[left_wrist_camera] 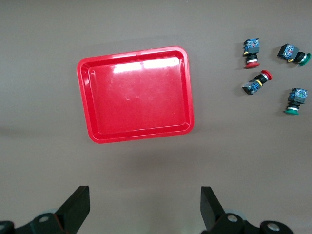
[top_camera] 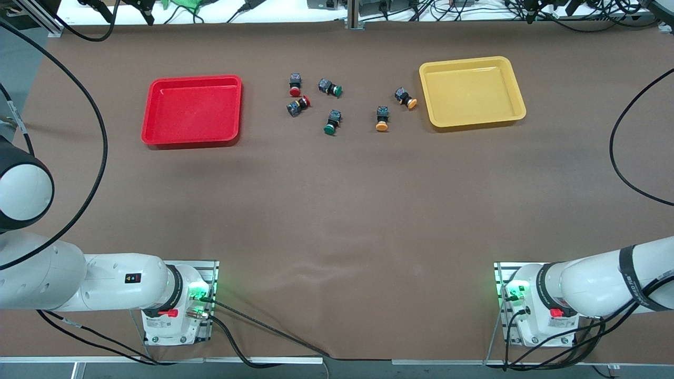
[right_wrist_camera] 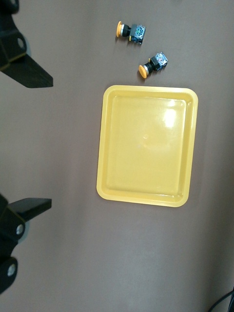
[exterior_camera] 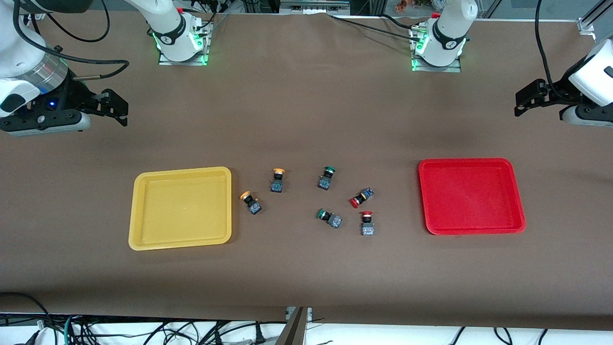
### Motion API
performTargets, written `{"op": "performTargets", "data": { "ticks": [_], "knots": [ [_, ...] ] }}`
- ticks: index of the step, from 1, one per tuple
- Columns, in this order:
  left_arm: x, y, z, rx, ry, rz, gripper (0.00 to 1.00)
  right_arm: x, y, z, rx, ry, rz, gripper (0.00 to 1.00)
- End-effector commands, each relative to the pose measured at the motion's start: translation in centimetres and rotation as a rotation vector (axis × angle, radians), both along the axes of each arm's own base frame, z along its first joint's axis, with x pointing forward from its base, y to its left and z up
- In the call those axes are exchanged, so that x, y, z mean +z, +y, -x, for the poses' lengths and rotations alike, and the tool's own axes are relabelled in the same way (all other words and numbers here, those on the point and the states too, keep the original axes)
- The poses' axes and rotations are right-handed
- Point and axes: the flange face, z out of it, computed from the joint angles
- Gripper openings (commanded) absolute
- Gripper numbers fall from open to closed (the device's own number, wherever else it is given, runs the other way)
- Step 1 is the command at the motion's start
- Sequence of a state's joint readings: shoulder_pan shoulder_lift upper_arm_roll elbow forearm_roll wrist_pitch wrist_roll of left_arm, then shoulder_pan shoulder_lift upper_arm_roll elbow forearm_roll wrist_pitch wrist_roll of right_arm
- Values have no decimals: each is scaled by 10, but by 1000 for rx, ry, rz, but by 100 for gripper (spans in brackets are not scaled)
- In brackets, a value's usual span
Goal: Place red and yellow buttons in trays
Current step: 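Reach the left gripper and the right gripper toward the scattered buttons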
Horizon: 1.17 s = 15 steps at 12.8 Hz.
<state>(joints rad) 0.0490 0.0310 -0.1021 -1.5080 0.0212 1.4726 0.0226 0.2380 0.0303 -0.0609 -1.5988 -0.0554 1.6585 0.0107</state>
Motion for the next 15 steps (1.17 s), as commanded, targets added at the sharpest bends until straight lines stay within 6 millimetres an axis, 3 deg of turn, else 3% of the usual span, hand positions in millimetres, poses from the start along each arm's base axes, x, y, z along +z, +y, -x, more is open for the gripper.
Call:
{"op": "performTargets", "data": {
  "ticks": [1,6,9,12,15],
  "knots": [
    [6,8,-1,-7,10,-24,100,6,-1,0,10,-5,16,100],
    [1,1,-3,-20,20,-22,100,5,-1,0,8,-4,16,100],
    [-30,-14,-9,-48,125,-6,100,5,-1,0,4,-4,16,100],
    [-89,-88,-29,-156,193,-6,100,6,-1,0,2,-6,16,100],
    [-150,-114,-75,-96,87,15,100,-4,2,-4,4,11,17,100]
  ]
}}
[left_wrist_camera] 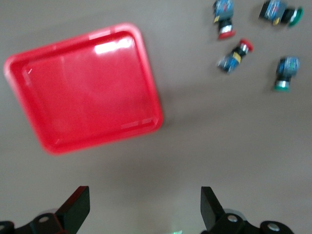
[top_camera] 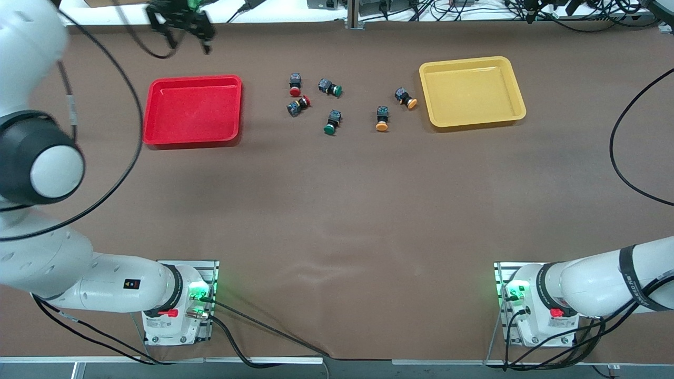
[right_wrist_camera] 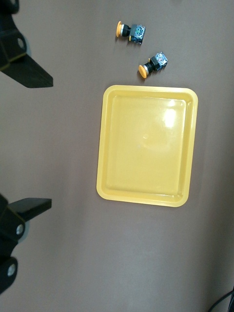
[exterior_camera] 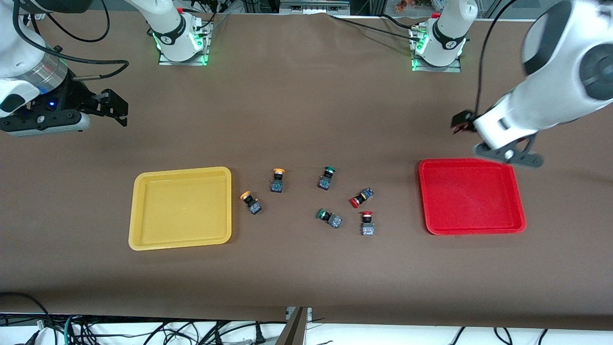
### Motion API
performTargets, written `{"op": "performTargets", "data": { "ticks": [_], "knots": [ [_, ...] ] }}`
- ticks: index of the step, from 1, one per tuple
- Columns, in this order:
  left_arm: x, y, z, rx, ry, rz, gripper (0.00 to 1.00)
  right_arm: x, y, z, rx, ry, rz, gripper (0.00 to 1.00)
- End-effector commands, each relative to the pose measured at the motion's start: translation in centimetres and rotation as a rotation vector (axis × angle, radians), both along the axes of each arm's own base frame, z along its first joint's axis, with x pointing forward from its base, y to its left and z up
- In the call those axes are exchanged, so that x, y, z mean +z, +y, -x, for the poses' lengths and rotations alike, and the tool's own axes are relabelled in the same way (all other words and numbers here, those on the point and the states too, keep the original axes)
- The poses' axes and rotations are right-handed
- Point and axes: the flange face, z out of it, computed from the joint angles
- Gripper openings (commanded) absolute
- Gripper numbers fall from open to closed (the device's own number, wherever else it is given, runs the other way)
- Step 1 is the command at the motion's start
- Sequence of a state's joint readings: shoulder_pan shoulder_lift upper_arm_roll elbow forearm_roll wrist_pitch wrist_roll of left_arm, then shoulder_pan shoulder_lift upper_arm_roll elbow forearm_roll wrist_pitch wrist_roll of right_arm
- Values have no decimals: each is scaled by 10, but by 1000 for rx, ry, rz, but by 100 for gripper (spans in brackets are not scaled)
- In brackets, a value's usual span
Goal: Place red and yellow buttons in trays
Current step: 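Reach the left gripper and the right gripper toward the scattered buttons, then grasp a red button with the left gripper while the right gripper grasps an orange button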
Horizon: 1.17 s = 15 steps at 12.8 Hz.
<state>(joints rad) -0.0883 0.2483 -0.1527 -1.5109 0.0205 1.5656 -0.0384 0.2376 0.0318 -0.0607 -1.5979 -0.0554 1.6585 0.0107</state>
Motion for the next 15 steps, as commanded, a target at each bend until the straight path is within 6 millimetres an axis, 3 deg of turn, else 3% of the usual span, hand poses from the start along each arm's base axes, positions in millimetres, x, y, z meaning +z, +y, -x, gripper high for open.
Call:
{"op": "performTargets", "data": {
  "ticks": [1,2,3,5,8,10,11,13,15],
  "knots": [
    [-54,-26,-38,20,-69,17,100,-12,8,-7,15,24,21,100],
    [-78,-48,-46,26,-93,21,100,-26,14,-13,20,40,17,100],
    [-100,-75,-49,42,-117,21,100,-52,22,-23,32,77,19,100],
    [-152,-130,-48,127,-151,17,100,-110,64,-37,131,135,35,100],
    [-197,-139,-65,89,-258,-38,100,-210,154,-61,291,64,20,100],
    [-219,-166,-70,67,-325,5,100,-258,209,-76,380,-35,-29,100],
    [-228,-170,-75,70,-363,34,100,-278,229,-83,402,-66,-48,100],
    [-244,-178,-78,60,-432,89,100,-319,252,-93,425,-103,-78,100],
    [-269,-181,-78,60,-446,108,100,-350,266,-92,444,-133,-92,100]
  ]
}}
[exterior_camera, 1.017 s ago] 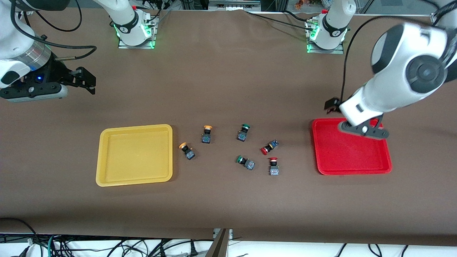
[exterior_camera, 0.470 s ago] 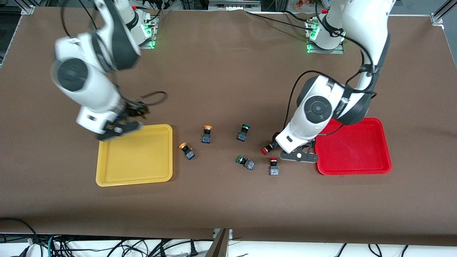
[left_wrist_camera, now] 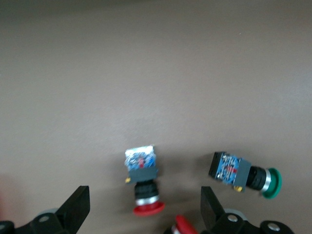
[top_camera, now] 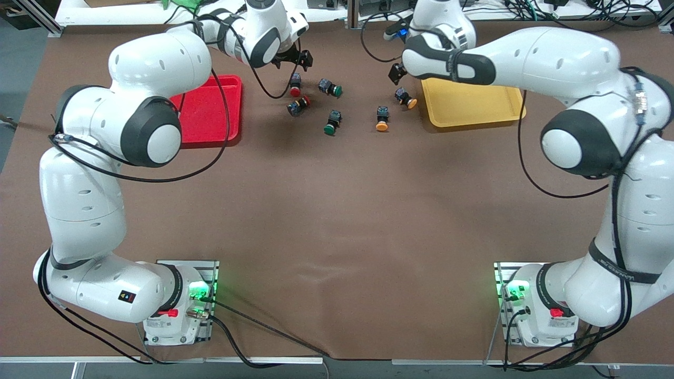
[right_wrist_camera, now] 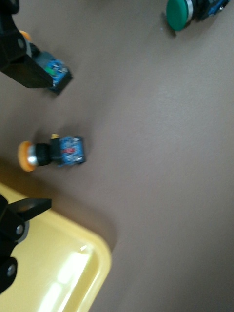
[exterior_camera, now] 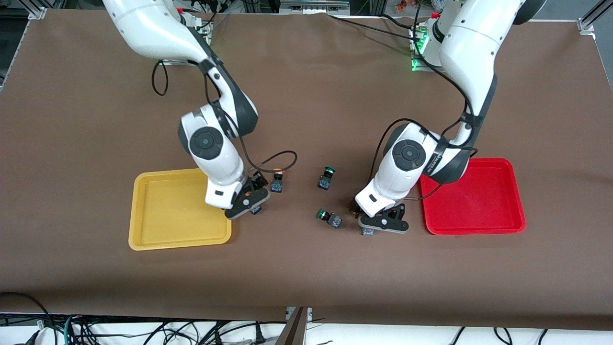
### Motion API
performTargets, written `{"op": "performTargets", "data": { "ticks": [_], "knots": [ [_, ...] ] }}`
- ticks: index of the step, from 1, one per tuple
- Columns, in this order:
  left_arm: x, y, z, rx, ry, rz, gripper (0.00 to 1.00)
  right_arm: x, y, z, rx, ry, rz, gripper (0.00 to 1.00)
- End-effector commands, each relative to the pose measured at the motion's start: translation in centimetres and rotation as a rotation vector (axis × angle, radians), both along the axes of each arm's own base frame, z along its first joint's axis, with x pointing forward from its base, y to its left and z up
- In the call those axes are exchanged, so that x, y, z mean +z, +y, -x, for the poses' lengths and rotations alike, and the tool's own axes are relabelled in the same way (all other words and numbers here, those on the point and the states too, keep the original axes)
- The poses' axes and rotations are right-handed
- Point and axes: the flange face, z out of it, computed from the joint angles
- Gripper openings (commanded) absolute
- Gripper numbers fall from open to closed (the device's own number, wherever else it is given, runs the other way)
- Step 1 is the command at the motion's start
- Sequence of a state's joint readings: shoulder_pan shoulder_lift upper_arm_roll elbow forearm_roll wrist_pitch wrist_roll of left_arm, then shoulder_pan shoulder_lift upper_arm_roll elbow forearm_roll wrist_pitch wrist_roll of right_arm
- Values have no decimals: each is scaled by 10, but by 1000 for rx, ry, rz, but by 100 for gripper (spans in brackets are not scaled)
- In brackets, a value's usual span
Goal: Place red and yellow buttons in trays
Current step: 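Grasp a red button with the left gripper while the right gripper grasps an orange button, then carry the red button to the red tray while the right gripper carries orange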
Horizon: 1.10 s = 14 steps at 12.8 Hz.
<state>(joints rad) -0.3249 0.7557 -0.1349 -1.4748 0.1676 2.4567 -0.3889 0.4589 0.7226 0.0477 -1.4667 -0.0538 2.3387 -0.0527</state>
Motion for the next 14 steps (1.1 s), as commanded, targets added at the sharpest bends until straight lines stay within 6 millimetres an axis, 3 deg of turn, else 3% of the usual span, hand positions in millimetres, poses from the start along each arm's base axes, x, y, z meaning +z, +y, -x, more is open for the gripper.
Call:
{"op": "performTargets", "data": {
  "ticks": [1,4,6,7,9,10,11,12,13,14],
  "knots": [
    [-25,-8,-6,-4,-46,2,100,-23,11,-10,31,-30,-18,100],
    [-48,-1,-6,-72,-86,-81,100,-60,5,-9,44,-3,-6,99],
    [-60,-2,-7,-60,-85,-79,100,-72,3,-9,27,-11,-17,97],
    [-65,-1,-7,-66,-101,-70,94,-74,-1,-8,24,-3,-13,93],
    [-75,-1,-6,-87,-112,-78,80,-82,-13,-8,-20,35,-36,75],
    [-77,0,-6,-89,-112,-81,65,-84,-16,-8,-35,52,-49,63],
    [-77,3,-7,-91,-113,-85,58,-83,-17,-6,-47,77,-46,38],
    [-78,4,-7,-90,-112,-86,51,-81,-17,-6,-65,101,-59,21],
    [-77,4,-7,-88,-112,-85,33,-78,-17,-5,-84,135,-74,5],
    [-71,7,-10,-86,-119,-84,14,-67,-19,-6,-98,149,-85,0]
  ]
}}
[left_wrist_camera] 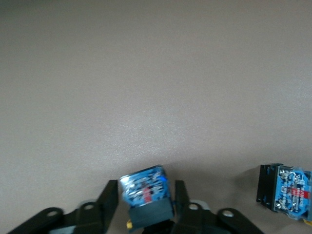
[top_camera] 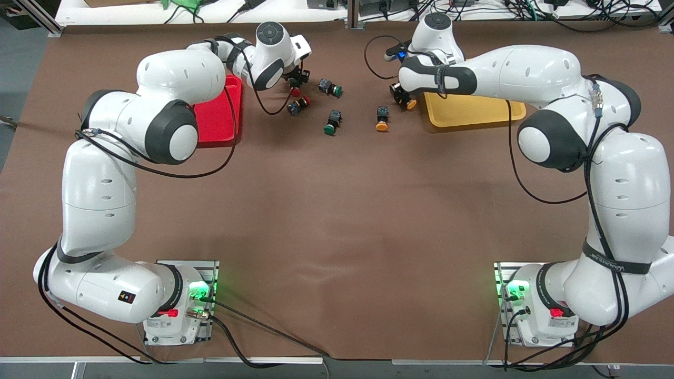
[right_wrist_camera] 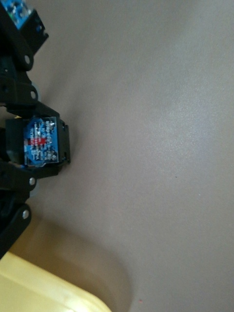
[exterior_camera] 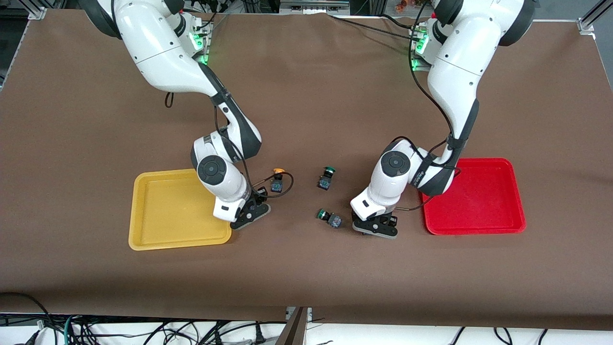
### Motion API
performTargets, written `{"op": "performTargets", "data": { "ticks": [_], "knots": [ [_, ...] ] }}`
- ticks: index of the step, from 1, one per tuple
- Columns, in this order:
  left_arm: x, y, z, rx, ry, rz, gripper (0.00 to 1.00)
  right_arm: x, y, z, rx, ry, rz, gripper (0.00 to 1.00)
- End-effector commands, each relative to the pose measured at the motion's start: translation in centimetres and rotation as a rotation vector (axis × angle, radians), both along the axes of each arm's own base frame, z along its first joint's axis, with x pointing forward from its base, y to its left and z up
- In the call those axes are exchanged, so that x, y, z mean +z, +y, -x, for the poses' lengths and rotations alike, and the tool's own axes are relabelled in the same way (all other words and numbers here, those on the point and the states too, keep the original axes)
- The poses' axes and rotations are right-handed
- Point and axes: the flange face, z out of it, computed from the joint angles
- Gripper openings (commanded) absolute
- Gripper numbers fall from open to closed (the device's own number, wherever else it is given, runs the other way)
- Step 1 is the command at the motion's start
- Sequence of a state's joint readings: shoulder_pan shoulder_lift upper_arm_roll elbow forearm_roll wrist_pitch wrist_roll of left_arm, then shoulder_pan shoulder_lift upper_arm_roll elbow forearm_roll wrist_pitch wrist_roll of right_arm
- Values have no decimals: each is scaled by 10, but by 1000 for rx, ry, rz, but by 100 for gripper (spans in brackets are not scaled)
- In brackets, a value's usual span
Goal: Place red and yellow buttons in trays
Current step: 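Carry the red button to the red tray while the right gripper carries orange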
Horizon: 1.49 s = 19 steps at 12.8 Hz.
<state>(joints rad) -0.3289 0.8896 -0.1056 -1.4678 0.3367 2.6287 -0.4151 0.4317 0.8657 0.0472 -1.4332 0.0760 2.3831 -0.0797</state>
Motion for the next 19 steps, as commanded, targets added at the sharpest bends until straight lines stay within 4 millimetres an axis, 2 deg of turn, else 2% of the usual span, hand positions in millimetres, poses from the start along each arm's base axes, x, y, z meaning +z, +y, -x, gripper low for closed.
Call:
{"op": "performTargets", "data": {
  "ticks": [1,2,4,5,6,7,8,10,11,12,13,14,15,16,17,18,19],
  "knots": [
    [13,7,-12,7,-37,-11,6,31,-7,-2,-17,58,-21,0],
    [33,17,-18,19,-51,-14,0,48,-12,-5,-20,81,-12,0],
    [82,54,-31,28,-6,-91,0,91,-38,-22,-22,120,9,0],
    [105,81,-35,-7,28,-135,0,101,-54,-31,19,119,18,0],
    [126,110,-38,-71,71,-191,0,99,-75,-39,70,108,34,0],
    [137,134,-36,-145,134,-243,0,96,-107,-50,94,93,56,0],
    [141,149,-31,-205,211,-289,0,87,-132,-58,99,90,68,0],
    [126,169,-10,-206,385,-346,0,65,-174,-66,71,92,70,22],
    [113,180,7,-171,425,-349,0,57,-185,-67,55,94,68,49],
    [101,189,20,-132,435,-344,0,53,-199,-69,28,102,62,88],
    [82,202,36,-111,434,-331,0,57,-202,-70,13,104,55,99],
    [65,208,50,-115,382,-302,1,63,-191,-68,16,101,49,99],
    [49,232,58,-96,337,-263,5,71,-176,-67,-13,95,46,99],
    [42,244,60,-85,307,-241,17,75,-157,-61,-76,110,50,99],
    [39,245,60,-83,307,-239,74,78,-134,-54,-129,128,55,99],
    [43,244,59,-85,300,-238,100,83,-110,-46,-185,137,58,99],
    [53,241,55,-85,283,-237,100,83,-79,-35,-250,150,57,99]
  ]
}}
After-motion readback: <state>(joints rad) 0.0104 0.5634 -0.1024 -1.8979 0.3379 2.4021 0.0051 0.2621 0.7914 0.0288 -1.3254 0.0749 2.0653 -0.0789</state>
